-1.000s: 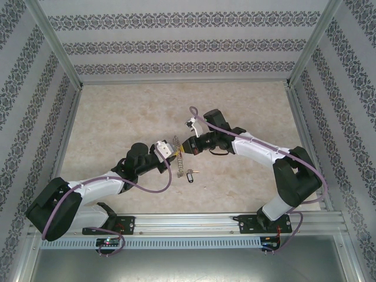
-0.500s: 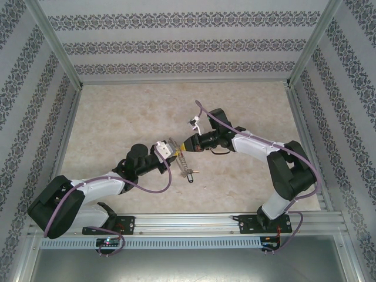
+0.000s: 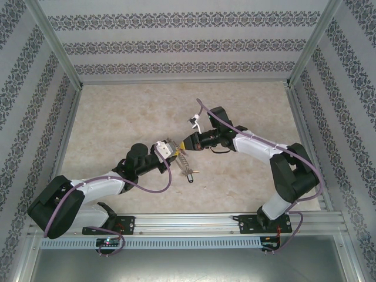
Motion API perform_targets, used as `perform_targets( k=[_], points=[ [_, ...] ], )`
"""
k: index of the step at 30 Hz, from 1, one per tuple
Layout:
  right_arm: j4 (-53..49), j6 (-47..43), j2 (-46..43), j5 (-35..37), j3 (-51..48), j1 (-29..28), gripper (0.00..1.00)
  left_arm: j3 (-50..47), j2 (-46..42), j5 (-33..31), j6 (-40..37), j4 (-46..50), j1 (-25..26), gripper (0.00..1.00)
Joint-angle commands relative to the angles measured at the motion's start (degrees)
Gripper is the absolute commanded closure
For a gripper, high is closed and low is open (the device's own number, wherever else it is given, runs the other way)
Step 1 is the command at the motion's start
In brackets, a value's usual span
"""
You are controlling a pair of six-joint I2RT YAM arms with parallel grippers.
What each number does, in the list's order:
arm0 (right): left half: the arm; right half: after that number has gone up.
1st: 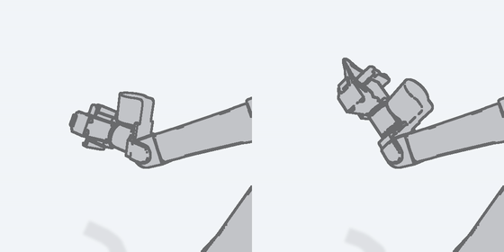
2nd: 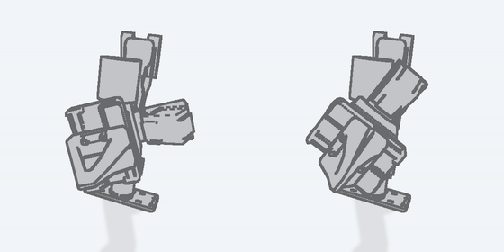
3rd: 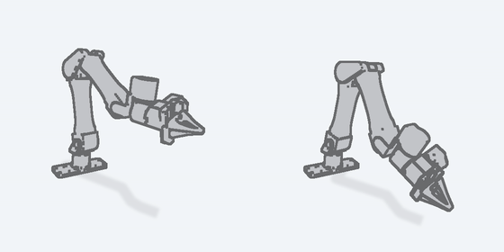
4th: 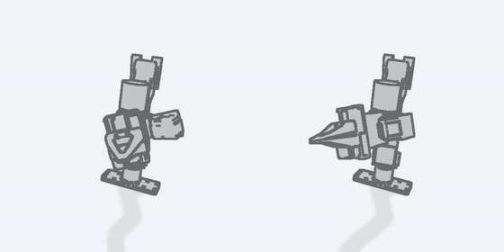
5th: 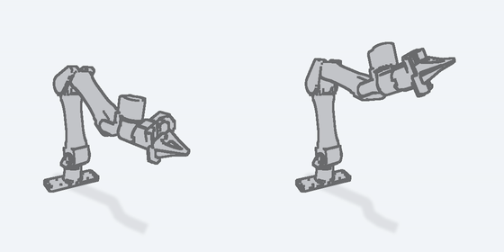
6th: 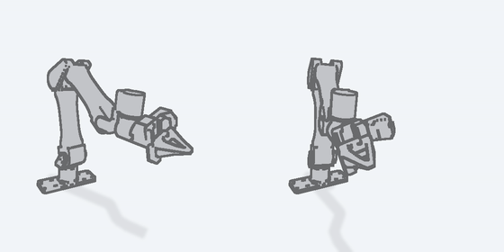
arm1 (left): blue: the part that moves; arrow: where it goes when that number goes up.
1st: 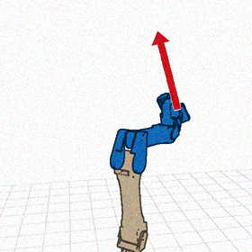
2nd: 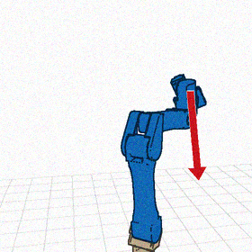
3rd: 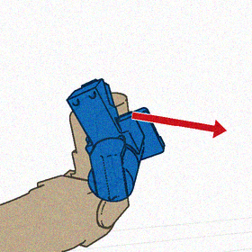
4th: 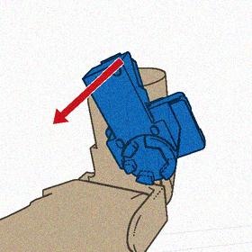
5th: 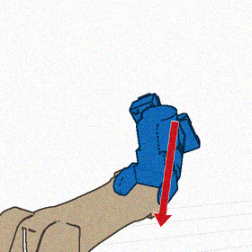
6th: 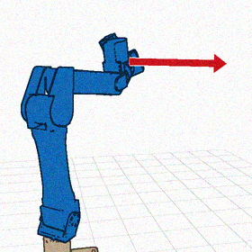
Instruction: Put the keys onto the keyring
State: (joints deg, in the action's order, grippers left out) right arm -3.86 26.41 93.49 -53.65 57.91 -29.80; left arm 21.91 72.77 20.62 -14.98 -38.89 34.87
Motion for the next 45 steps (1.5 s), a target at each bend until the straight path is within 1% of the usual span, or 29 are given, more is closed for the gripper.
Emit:
perform_targets(
  k=[1,5,7,11,15,22,26,29,30,35,39,45],
  points=[
    [-0.01,-1.66,-1.41,-1.21,1.86,-0.76,1.00,1.64,-0.31,0.87,-1.19,0.14,-0.07,1.00],
    [-0.67,-2.37,-1.29,-1.29,2.21,-1.45,1.00,1.82,-0.36,0.80,-1.19,0.51,-0.07,1.00],
    [-2.19,-3.47,-1.57,0.66,2.40,-1.62,1.00,1.87,-0.52,0.82,-1.28,0.54,-0.07,1.00],
    [-3.92,-4.53,-1.86,2.04,2.75,-1.70,1.00,1.97,-0.88,0.67,-1.35,1.34,-0.07,1.00],
    [-6.87,-7.25,-2.26,2.14,3.67,-2.69,1.00,2.17,-1.14,0.38,-1.54,2.51,-0.02,1.00],
    [-8.29,-9.37,-2.35,2.13,3.99,-4.21,1.00,2.35,-1.30,0.47,-1.63,2.97,-0.07,1.00],
    [-8.69,-8.66,-2.71,5.20,3.24,-3.28,1.00,2.43,-1.55,0.40,-1.80,3.56,-0.06,1.00],
    [-9.22,-7.54,-3.18,9.37,2.03,-1.59,1.00,2.17,-2.15,0.08,-1.85,3.74,-0.07,1.00],
    [-9.43,-7.31,-3.15,9.66,1.74,-1.09,1.00,2.04,-2.28,-0.01,-1.89,3.71,-0.05,1.00],
    [-8.01,-7.22,-1.81,6.69,0.39,-1.02,1.00,1.83,-2.34,0.09,-1.89,3.57,-0.07,1.00],
    [-6.38,-6.14,-0.93,6.06,-0.38,-1.29,1.00,2.17,-1.98,0.47,-1.77,3.35,-0.07,1.00],
    [-5.28,-5.53,0.66,6.17,1.19,-1.40,1.00,2.21,-1.23,1.28,-0.77,1.52,-0.07,1.00]
  ],
)
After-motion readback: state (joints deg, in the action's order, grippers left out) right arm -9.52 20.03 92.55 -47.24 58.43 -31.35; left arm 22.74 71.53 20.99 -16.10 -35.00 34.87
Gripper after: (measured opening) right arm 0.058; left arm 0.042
